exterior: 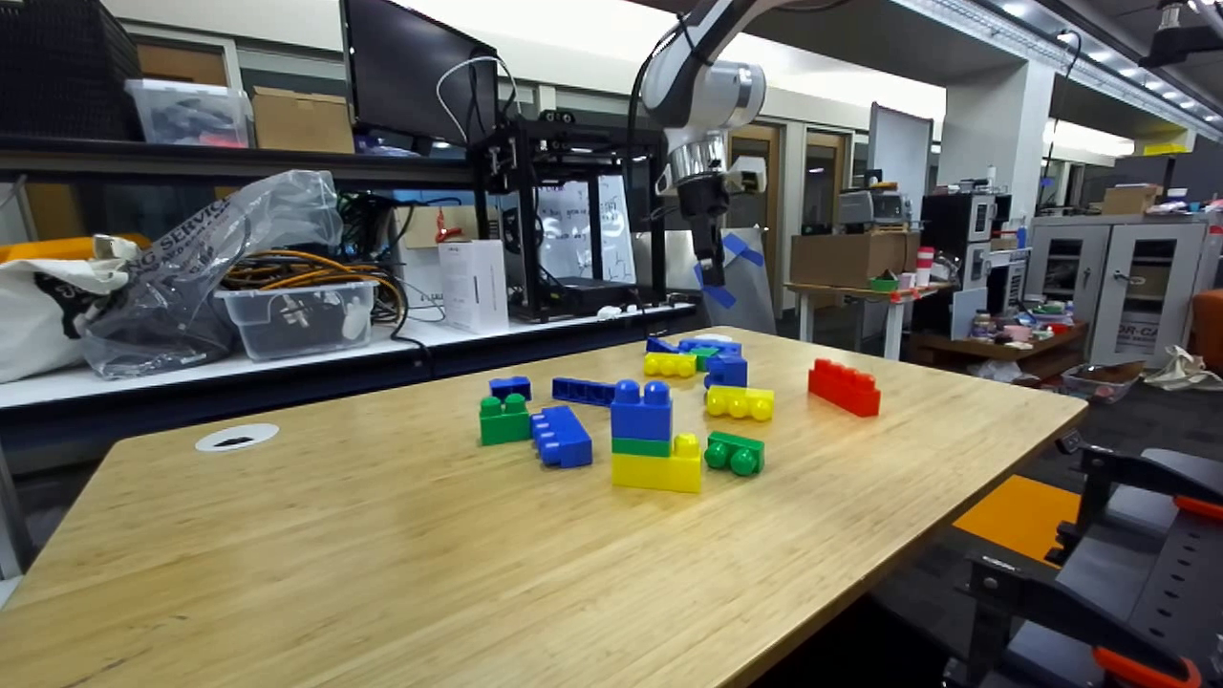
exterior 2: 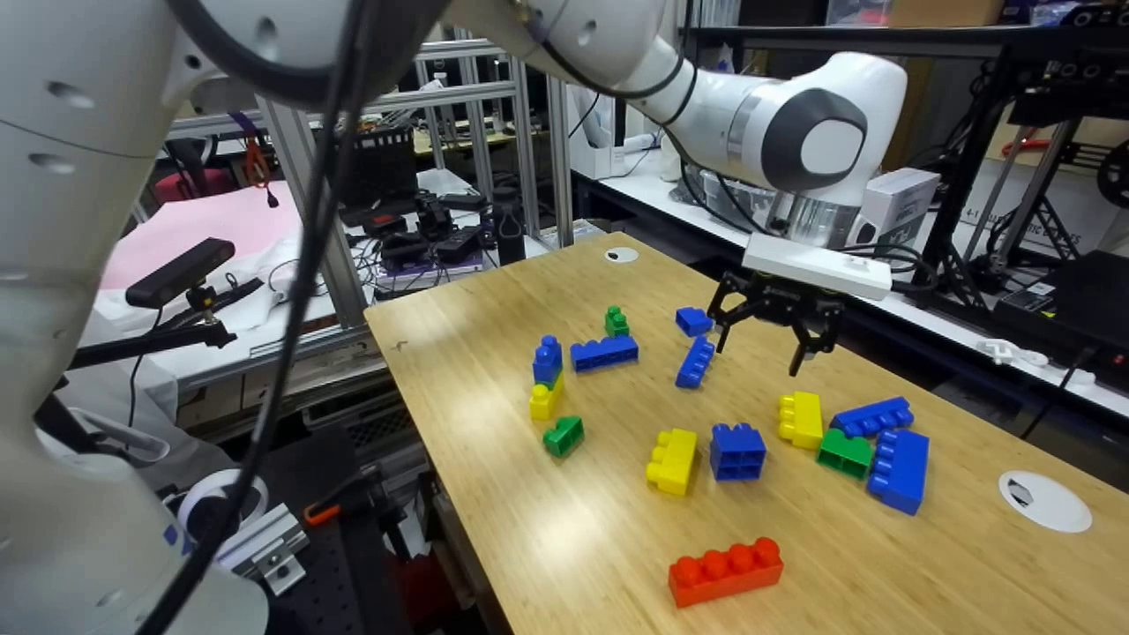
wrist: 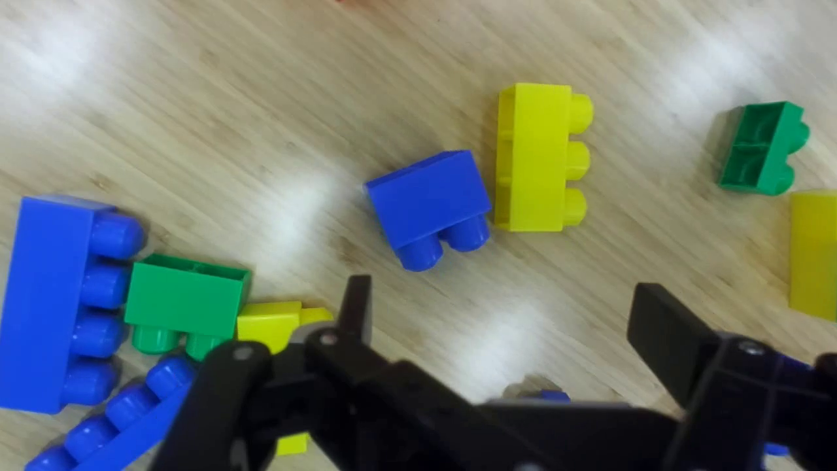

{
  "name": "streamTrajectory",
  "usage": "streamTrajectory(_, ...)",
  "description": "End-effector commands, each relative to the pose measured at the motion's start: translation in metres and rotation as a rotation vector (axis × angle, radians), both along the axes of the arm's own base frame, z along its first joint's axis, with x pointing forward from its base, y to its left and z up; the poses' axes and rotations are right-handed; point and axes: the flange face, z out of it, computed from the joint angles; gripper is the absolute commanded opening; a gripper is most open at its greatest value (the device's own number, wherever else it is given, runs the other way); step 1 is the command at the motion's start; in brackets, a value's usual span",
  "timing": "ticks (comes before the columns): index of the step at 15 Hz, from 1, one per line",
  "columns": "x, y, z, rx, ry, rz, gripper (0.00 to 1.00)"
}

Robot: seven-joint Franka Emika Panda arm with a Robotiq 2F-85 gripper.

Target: Build with the building blocks

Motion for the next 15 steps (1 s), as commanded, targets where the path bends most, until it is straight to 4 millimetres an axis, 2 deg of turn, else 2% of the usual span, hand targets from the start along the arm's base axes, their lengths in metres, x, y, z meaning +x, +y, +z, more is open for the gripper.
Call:
streamTrajectory(1, 0.027, 0.015, -0.045, -0.038, 0.044, 0.098, 1.0)
streamTrajectory(4, 0.036, 0.028, -0.085, -0.075, 0.07, 0.155, 1.0)
streamTrajectory(5, 0.037, 0.028, -0.092, -0.09, 0.078, 0.172, 1.0)
streamTrajectory(10, 0.043, 0.02, -0.104, -0.146, 0.091, 0.233, 1.0)
streamTrajectory(15, 0.037, 0.021, -0.111, -0.113, 0.164, 0.263, 1.0)
